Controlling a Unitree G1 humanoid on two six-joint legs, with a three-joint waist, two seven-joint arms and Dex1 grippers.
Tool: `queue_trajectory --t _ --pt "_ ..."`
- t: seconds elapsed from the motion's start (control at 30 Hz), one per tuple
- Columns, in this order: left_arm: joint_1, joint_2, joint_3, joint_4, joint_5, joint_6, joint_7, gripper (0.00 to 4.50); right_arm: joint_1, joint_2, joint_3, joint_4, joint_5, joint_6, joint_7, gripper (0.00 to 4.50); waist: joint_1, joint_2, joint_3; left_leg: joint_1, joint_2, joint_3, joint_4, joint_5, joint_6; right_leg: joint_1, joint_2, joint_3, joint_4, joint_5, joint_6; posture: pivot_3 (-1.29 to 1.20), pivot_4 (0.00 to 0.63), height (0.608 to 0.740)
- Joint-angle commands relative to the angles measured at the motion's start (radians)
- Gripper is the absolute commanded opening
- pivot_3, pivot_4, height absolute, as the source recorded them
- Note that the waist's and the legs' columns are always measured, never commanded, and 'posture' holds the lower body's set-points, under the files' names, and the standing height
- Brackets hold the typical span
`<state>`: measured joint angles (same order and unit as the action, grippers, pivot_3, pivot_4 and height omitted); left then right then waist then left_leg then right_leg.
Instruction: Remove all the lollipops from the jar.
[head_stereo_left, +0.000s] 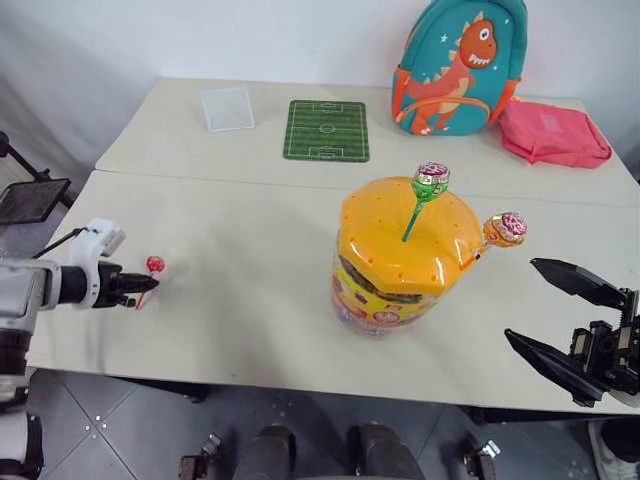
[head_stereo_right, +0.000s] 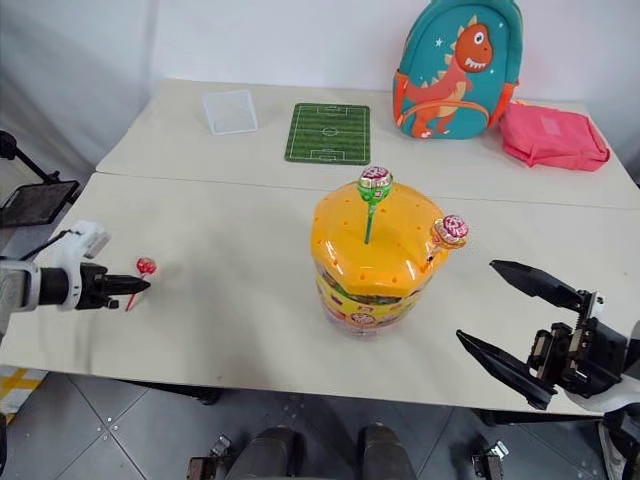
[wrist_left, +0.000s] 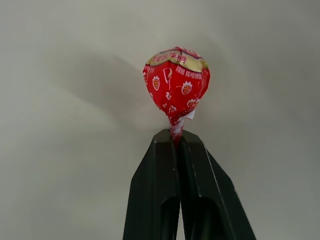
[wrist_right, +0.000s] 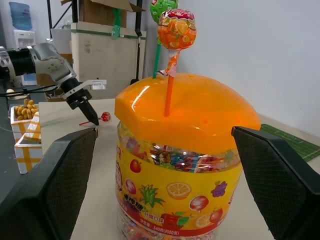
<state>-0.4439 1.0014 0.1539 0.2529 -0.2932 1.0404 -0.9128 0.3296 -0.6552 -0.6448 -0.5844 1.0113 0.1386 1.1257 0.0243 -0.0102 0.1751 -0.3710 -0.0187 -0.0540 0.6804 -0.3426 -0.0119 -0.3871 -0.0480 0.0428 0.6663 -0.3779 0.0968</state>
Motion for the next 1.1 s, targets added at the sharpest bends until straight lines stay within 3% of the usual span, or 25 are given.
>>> queue_trajectory --t 0.03,0.17,0.4,0.57,0.73,0.93,1.1 --pt "0.036 -0.020 0.025 -0.023 -0.010 -0.017 0.033 1.00 -0.012 -0.021 -0.018 0.008 0.016 0.008 0.018 4.50 -0.002 0.002 -0.001 0.001 0.000 0.000 0.000 0.000 0.000 0.000 0.000 0.000 0.000 0.000 0.000 0.00 0.150 0.740" --pt "0.016 0.017 0.103 0.047 -0.040 -0.148 -0.032 2.19 -0.011 -0.027 -0.034 0.023 0.023 0.018 0.033 4.50 -0.002 0.003 -0.002 0.001 0.000 0.000 -0.001 -0.001 0.002 -0.001 0.001 0.000 0.001 0.000 0.000 0.00 0.150 0.740" --pt "-0.017 0.178 0.175 0.173 -0.136 -0.371 -0.397 2.19 0.026 -0.038 -0.084 0.041 0.044 0.048 0.052 4.50 -0.013 0.001 -0.001 -0.002 0.000 0.001 -0.003 0.000 -0.001 -0.005 0.001 0.000 0.001 0.000 0.000 0.00 0.150 0.740" --pt "-0.167 0.157 0.167 0.213 -0.183 -0.529 -0.538 2.19 0.028 -0.050 -0.116 0.053 0.056 0.066 0.055 4.50 -0.004 0.001 -0.001 -0.002 0.000 0.002 -0.002 0.000 0.000 -0.003 0.001 0.000 -0.002 0.000 0.000 0.00 0.150 0.740" --pt "-0.398 -0.193 0.045 -0.097 -0.396 -0.464 -0.558 2.19 0.072 -0.026 -0.165 0.004 0.093 0.080 0.018 4.50 0.030 -0.002 -0.002 -0.003 -0.001 -0.003 0.004 0.000 0.002 0.001 -0.001 -0.005 0.000 0.001 0.002 0.00 0.150 0.740" --pt "-0.480 -0.389 -0.066 -0.153 -0.402 -0.478 -0.528 2.19 0.112 0.017 -0.205 -0.093 0.134 0.063 -0.030 4.50 -0.023 -0.001 -0.001 -0.004 -0.001 0.000 0.001 -0.001 0.002 -0.002 0.003 -0.003 0.001 0.003 0.004 0.00 0.150 0.740" --pt "-0.562 -0.516 -0.109 -0.144 -0.419 -0.468 -0.520 2.19 0.197 0.071 -0.243 -0.132 0.117 0.046 -0.036 4.50 -0.026 -0.002 -0.001 -0.004 -0.002 0.000 0.004 -0.001 0.002 -0.003 0.003 -0.001 0.005 0.003 0.004 0.00 0.150 0.740"
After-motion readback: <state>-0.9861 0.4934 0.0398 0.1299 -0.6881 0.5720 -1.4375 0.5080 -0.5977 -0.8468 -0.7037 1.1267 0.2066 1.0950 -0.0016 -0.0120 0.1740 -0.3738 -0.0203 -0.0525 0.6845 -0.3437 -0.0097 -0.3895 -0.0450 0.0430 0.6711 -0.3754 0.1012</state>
